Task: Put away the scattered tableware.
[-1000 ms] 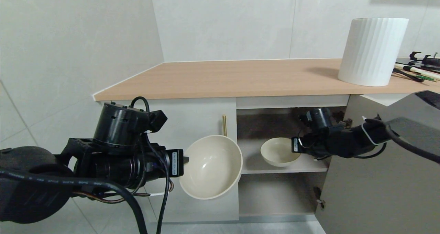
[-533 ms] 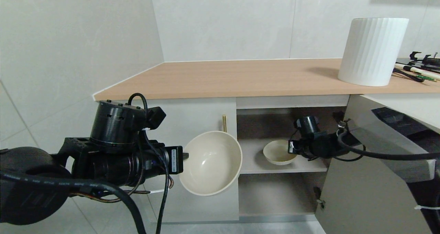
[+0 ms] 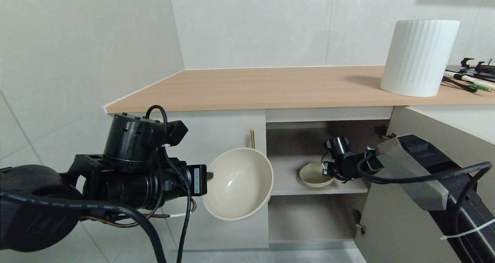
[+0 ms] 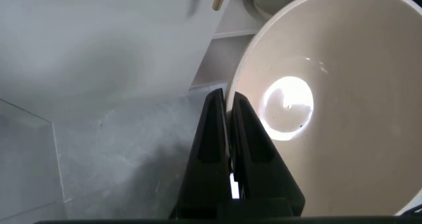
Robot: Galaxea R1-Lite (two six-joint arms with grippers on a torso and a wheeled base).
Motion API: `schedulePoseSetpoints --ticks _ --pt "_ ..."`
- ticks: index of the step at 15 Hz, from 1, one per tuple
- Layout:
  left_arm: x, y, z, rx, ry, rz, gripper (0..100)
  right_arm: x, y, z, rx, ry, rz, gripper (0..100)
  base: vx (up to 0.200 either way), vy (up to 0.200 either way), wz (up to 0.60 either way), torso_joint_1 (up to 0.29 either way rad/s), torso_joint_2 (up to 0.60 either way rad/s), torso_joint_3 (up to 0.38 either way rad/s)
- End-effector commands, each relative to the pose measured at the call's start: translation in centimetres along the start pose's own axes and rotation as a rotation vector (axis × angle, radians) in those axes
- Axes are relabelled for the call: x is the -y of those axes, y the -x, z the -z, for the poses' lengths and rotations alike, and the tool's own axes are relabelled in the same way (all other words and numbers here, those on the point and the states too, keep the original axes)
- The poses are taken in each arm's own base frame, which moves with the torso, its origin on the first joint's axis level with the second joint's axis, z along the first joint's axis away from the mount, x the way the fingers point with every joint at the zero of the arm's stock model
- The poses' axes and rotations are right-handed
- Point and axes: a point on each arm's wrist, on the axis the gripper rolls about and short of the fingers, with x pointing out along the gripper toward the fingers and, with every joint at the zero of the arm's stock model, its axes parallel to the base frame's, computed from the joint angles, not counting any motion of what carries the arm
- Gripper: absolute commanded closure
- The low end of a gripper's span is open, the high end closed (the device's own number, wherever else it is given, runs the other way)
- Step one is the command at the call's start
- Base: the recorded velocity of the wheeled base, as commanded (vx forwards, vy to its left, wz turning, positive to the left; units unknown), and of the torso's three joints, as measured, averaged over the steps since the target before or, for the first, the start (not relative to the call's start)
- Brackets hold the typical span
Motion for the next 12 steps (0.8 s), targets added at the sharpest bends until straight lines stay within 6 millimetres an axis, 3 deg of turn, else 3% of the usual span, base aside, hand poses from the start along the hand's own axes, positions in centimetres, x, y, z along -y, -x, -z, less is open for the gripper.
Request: schedulePoseSetpoints --ticks 1,10,11,12 --pt "-0.02 -0.09 0.03 -0.002 -0.001 -0.001 100 -0.01 -1.46 0.57 -0.002 -0.004 0.017 100 0.000 0.000 0.00 0.000 0.00 0.000" --pt "0.05 -0.09 0.08 -0.005 -0.004 0.001 100 0.18 -2.17 0.33 0.022 -0.012 0.059 100 0.000 0.000 0.00 0.000 0.00 0.000" --pt "0.05 -0.13 0.10 -0.006 -0.004 0.000 100 0.19 -1.96 0.15 0.024 -0.016 0.058 0 0.000 0.000 0.00 0.000 0.00 0.000" --pt "0.05 -0.13 0.10 -0.006 -0.004 0.000 100 0.10 -1.60 -0.18 0.031 -0.030 0.054 0 0.000 0.000 0.00 0.000 0.00 0.000"
